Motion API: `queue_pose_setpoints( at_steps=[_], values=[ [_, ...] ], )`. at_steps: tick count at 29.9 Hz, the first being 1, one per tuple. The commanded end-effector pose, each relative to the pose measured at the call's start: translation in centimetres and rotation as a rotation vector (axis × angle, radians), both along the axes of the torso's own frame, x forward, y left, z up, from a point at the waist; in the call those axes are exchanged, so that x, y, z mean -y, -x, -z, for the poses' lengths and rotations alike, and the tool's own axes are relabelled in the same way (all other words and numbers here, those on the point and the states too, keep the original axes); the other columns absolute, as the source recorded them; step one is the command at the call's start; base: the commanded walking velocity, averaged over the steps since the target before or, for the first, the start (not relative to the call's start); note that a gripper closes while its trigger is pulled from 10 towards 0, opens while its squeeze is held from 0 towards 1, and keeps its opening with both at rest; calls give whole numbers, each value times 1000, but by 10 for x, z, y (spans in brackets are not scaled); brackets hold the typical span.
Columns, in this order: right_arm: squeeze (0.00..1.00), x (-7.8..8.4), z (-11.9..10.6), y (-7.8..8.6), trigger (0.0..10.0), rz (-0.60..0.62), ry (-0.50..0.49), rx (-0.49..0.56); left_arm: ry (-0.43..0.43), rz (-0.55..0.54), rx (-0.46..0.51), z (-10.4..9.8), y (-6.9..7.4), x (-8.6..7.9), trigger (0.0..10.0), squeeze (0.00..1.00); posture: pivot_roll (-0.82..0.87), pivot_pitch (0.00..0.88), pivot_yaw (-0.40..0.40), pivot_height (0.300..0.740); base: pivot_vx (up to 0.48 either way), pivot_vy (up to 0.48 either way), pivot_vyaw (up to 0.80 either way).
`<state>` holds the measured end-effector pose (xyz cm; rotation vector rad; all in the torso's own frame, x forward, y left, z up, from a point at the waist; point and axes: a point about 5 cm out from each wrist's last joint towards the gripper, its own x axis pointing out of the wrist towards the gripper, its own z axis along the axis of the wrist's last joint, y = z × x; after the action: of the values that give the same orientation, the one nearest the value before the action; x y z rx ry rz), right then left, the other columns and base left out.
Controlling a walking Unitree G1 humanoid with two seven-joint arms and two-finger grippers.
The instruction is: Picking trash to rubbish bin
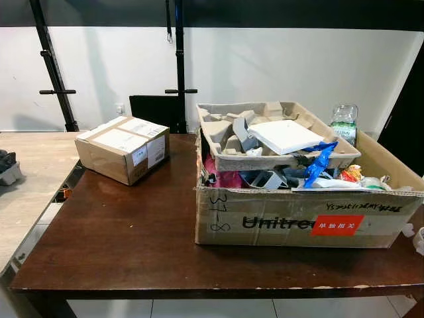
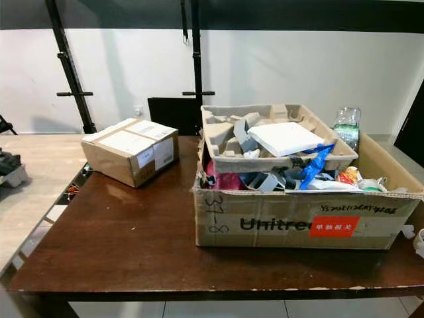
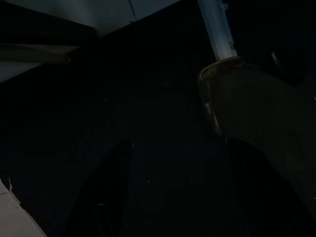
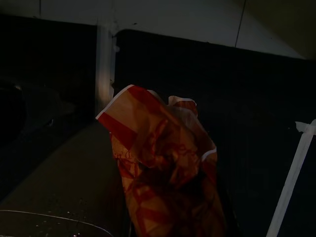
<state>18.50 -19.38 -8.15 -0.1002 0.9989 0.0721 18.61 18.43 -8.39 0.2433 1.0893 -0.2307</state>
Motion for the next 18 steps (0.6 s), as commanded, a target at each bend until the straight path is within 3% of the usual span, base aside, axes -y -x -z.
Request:
queue_pose_setpoints(
  at_steps=[1, 13, 18],
  values=[
    [0, 2, 3, 7, 10000, 21, -1, -30, -6, -14, -22, 3, 7, -6, 10000, 0, -89, 143, -5, 740, 0, 0, 0],
    [0, 1, 5, 9, 10000, -10, 28, -56, 13, -102, 9, 3, 6, -4, 10000, 0, -66, 145, -36, 740, 0, 0, 0],
    [0, 3, 5, 7, 10000, 8, 73, -57, -25, -47, -11, 4, 10, -5, 10000, 0, -57, 135, -41, 740, 0, 0, 0]
  ],
)
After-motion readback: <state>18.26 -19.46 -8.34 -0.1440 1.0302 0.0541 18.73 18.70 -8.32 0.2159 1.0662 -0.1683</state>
